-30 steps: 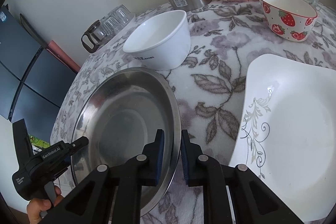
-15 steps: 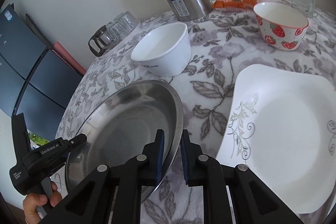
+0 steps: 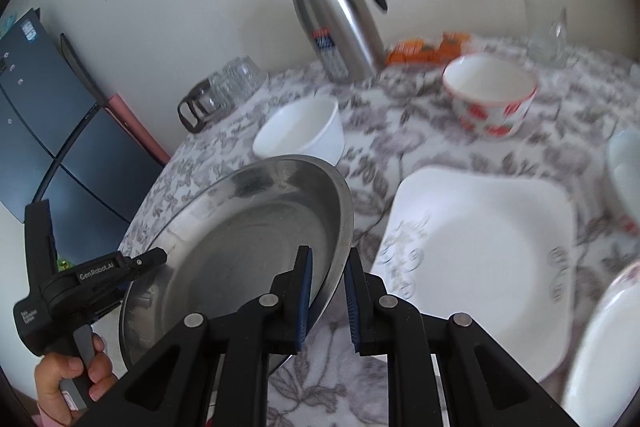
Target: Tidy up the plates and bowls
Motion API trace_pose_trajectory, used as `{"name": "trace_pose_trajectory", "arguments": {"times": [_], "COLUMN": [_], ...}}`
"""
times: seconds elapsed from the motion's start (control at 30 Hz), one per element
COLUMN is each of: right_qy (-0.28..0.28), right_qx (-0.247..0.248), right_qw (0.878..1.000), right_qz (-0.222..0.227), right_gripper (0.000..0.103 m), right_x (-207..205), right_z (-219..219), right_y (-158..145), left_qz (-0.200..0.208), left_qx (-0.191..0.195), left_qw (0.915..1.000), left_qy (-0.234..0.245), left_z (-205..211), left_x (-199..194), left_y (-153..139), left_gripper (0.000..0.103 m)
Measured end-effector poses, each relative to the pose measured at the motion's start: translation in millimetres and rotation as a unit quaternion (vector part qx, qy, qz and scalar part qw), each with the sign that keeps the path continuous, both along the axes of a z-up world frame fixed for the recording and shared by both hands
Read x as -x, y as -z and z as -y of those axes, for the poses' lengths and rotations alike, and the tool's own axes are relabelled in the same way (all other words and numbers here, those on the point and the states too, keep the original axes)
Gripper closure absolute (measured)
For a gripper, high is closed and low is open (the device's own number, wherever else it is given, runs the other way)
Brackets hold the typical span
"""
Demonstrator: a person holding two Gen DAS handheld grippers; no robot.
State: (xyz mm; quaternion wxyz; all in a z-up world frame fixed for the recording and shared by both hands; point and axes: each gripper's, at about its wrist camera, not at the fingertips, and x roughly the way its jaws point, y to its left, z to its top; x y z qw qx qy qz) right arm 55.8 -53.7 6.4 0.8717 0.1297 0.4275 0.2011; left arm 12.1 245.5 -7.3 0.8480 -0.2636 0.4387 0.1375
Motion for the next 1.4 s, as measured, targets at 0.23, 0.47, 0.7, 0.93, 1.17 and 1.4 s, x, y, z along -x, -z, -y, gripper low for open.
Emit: {"name": "trace_pose_trajectory", "arguments": {"times": [0.23, 0.47, 0.7, 0.93, 1.17, 1.4], "right_qy": [0.048, 0.094, 0.139, 0.185, 0.219, 0.216], "right_qx": [-0.028, -0.056, -0.08, -0.101, -0.103, -0.089], "right_qw": [0.998, 0.993, 0.987, 0.977, 0.97, 0.972], "right_qz": [0.03, 0.039, 0.032, 0.018, 0.0, -0.019], "right_gripper": [0.086, 0.086, 0.086, 0.086, 0.086, 0.086], "right_x": [12.3, 20.2, 23.3, 22.9, 21.8, 15.1], "right_z": [46.5, 94.0, 143.1, 182.8, 207.0, 203.6], "right_y": [-26.1, -33.8, -29.8, -16.5, -0.6, 13.2], "left_qz": [0.023, 0.034, 0.036, 0.028, 0.025, 0.007], "left_qx": [0.006, 0.004, 0.02, 0.032, 0.045, 0.052], "left_qw": [0.999, 0.9966, 0.9935, 0.991, 0.9875, 0.9862], "left_qy": [0.038, 0.074, 0.106, 0.127, 0.149, 0.157], "left_z": [39.6, 85.3, 130.8, 171.1, 198.4, 199.0], "left_x": [-10.7, -24.0, -39.9, -54.1, -65.3, -72.7], "left_y": [-29.6, -46.8, -51.4, -46.0, -35.1, -13.6], "left_gripper": [0.077, 0.077, 0.077, 0.077, 0.077, 0.077]}}
